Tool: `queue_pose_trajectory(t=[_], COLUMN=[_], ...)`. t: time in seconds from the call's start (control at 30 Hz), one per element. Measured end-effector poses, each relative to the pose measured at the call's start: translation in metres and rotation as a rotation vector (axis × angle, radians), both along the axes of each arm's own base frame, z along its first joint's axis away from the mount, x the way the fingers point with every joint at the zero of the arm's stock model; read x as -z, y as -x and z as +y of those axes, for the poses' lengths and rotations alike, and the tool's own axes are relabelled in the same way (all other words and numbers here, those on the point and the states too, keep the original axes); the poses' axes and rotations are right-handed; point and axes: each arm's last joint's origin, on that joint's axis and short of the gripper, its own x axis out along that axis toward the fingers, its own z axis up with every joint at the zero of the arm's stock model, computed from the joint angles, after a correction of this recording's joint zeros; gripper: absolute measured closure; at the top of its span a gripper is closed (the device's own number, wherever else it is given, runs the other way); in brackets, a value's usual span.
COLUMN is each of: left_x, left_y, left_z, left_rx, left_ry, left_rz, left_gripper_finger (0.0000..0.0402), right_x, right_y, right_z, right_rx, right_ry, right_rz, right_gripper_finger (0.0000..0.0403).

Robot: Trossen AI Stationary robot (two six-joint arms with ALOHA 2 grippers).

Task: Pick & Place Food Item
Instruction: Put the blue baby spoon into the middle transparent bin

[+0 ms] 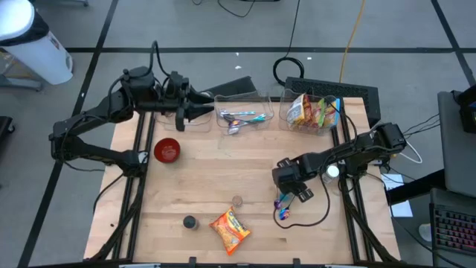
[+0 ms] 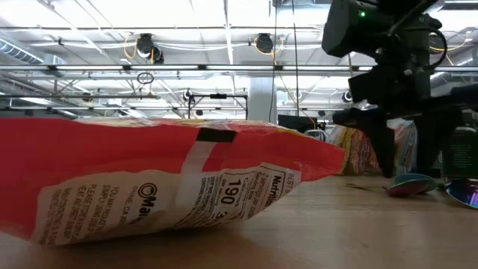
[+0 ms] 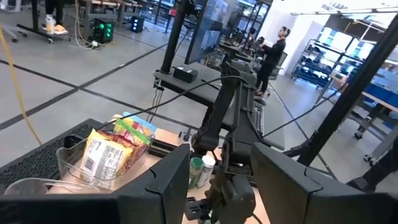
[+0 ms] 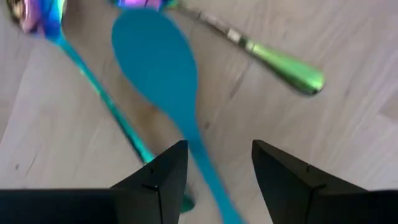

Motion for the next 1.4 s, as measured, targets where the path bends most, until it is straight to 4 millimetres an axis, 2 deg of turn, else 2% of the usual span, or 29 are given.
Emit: queue_pose_trajectory(t=[0.47,0.67,0.83,1.13,1.4], left_x=[0.003,0.008,0.014,0.026,0.03], left_y=[-0.001,-0.009,-0.017,-0.036,-0.042], left_z=[-0.001,0.002,0.002,0.001,-0.003], left_rx=[0.007,0.009,0.018,0.053,0.076], left_ry=[0.007,0.019,0.023,0.046,0.048], left_rz=[0.028,0.051,0.071,0.122,0.139], left_gripper_finger=[0.0224,0.0224,0.0224,0.0224,0.0224], right_x=[0.013,0.012,0.003,-0.002,0.0], right_y=[0.007,0.004,0.003,0.01,0.007], right_z=[-0.003,-0.005,-0.011,-0.006,-0.012], right_rx=[-0.011,0.001,0.07,-0.02,0.006], right_ry=[-0.003,-0.003,0.037,0.054,0.049], right_rz=[-0.012,-0.028,-0.063,-0.038,-0.079], right_gripper_finger=[0.0251,0.0252,0.0254,0.0253,0.0256])
